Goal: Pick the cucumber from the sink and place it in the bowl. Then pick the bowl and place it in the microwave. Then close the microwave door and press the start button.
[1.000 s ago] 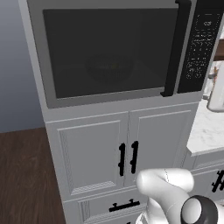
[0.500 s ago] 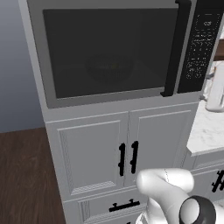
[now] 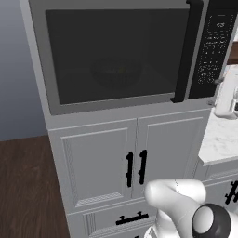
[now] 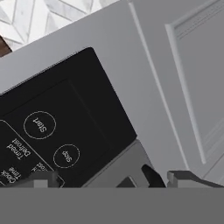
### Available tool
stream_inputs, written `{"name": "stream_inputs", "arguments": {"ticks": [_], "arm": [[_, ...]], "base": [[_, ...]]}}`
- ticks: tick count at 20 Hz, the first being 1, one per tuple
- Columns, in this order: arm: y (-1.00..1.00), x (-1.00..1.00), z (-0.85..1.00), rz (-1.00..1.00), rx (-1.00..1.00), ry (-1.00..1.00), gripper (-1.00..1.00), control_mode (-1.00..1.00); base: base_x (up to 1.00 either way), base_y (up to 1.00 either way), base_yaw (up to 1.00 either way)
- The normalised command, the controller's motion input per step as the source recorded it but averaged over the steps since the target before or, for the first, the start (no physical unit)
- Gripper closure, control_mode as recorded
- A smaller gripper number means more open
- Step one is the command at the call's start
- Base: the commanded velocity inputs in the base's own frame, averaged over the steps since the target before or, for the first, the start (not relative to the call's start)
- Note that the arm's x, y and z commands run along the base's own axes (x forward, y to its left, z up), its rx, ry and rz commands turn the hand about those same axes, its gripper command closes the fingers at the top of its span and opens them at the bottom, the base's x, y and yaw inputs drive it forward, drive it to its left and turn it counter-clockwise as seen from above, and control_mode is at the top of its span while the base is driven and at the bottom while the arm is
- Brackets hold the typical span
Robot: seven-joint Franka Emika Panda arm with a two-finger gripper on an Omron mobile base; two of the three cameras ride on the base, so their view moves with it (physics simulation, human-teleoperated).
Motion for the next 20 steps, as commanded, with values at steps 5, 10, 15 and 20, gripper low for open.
{"name": "stream_inputs", "arguments": {"ticks": [5,10,15,20], "arm": [[0.00,0.20,-0.02,0.03,0.06,0.00,-1.00,-1.00],[0.00,0.17,0.00,0.03,0.06,0.00,-1.00,-1.00],[-0.01,0.12,-0.02,0.02,0.05,0.00,-1.00,-1.00],[-0.03,0.13,-0.10,0.01,0.04,0.00,-1.00,-1.00]], "base": [[0.00,0.00,0.00],[0.00,0.00,0.00],[0.00,0.00,0.00],[0.00,0.00,0.00]]}}
